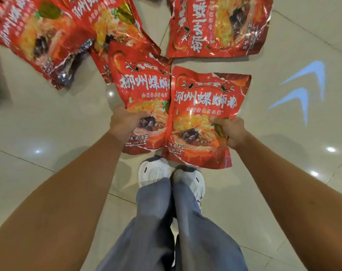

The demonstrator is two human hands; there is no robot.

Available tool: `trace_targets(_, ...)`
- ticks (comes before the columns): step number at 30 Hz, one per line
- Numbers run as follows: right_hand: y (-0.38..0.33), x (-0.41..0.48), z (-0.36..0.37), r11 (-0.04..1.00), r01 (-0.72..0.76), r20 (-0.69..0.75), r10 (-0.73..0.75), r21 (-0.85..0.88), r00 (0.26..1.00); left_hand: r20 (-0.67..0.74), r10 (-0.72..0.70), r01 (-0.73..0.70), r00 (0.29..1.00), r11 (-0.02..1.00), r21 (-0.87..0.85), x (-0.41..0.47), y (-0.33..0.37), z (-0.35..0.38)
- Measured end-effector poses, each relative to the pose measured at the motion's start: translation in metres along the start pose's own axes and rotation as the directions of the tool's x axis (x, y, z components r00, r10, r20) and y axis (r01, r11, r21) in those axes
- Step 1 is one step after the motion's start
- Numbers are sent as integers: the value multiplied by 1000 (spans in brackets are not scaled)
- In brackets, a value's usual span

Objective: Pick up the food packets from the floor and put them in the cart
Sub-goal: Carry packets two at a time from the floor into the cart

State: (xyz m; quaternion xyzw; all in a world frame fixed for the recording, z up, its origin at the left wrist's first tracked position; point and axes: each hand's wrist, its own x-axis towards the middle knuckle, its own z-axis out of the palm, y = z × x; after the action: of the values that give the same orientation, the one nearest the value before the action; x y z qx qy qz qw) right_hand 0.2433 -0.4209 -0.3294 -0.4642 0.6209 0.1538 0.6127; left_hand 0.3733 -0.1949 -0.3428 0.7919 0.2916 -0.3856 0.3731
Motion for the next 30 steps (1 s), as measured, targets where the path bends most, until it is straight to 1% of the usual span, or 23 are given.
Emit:
trace_targets(2, -19, -23, -1, 997, 41, 25, -40, -62, 999, -5, 71, -71, 997, 997, 19, -27, 17, -7)
trace_targets(4, -39, -53, -5, 992, 89, 73, -82, -91, 994, 30, 83, -82, 996, 996, -44, -54, 32, -21)
trace_targets(6, -59, -85, -14, 990, 115, 56, -111, -75, 992, 70, 95, -87, 993, 990, -108, -86, 47, -43)
trace_targets(9, -100, -139, -31, 985, 164, 6, -164, -51, 986, 101, 152, -137, 983, 981, -137, -140, 76, -85)
trace_targets(11, -134, -182, -43, 979, 199, 22, -198, -53, 980, 100, 195, -177, 976, 970, -169, -177, 100, -116)
trace_targets(15, -211, -280, -69, 958, 286, 75, -285, -10, 956, 156, 249, -209, 956, 950, -233, -256, 158, -184)
trace_targets(19, -283, -380, -90, 930, 366, 123, -366, 18, 923, 131, 326, -279, 936, 916, -287, -336, 214, -256)
trace_targets(22, -334, -456, -94, 899, 437, 147, -437, 38, 887, 87, 404, -352, 911, 869, -348, -391, 255, -307)
trace_targets(27, -400, -559, -75, 826, 560, 178, -561, 65, 808, 28, 517, -464, 856, 790, -402, -470, 309, -383)
trace_targets(30, -432, -607, -58, 784, 617, 219, -616, 72, 757, -32, 578, -531, 815, 723, -442, -505, 333, -427)
